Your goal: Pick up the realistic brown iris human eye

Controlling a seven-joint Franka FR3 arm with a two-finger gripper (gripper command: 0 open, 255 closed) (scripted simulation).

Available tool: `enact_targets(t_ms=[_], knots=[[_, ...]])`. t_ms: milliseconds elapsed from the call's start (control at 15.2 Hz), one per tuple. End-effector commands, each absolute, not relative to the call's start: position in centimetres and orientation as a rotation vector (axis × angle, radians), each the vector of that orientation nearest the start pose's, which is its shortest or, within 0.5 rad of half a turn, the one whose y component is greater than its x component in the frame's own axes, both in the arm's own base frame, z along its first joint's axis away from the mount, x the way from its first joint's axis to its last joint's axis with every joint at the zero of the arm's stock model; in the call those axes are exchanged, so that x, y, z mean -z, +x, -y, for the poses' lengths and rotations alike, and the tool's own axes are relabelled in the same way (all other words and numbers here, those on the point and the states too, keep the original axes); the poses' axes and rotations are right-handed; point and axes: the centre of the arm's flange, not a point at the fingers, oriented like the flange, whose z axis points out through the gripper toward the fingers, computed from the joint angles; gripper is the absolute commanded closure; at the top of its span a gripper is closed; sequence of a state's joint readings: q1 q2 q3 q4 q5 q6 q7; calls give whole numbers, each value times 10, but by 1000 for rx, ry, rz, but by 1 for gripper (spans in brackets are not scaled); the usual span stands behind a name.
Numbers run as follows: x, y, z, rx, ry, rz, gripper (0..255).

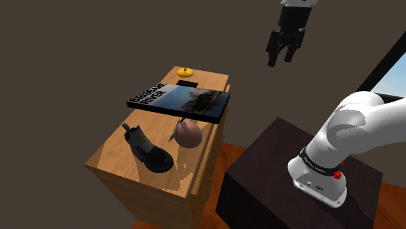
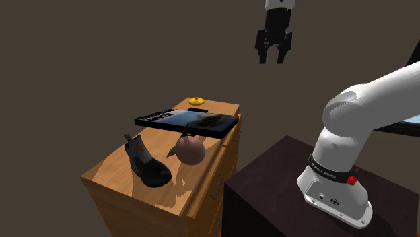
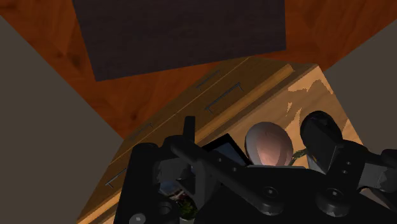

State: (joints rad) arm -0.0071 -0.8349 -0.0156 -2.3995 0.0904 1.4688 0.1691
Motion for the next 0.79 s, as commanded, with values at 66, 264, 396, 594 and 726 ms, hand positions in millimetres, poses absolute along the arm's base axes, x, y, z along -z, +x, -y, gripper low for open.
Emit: enact_targets(t_ms=[66,264,396,594,726], knots=[[-568,285,-11,-158,-3025,-312,0],[-541,296,-36,-159,-3005,-423,0],[-523,304,-53,-160,-2990,-496,0],[-496,318,-76,-161,-2963,-605,0],[-478,328,-92,-161,-2944,-677,0]])
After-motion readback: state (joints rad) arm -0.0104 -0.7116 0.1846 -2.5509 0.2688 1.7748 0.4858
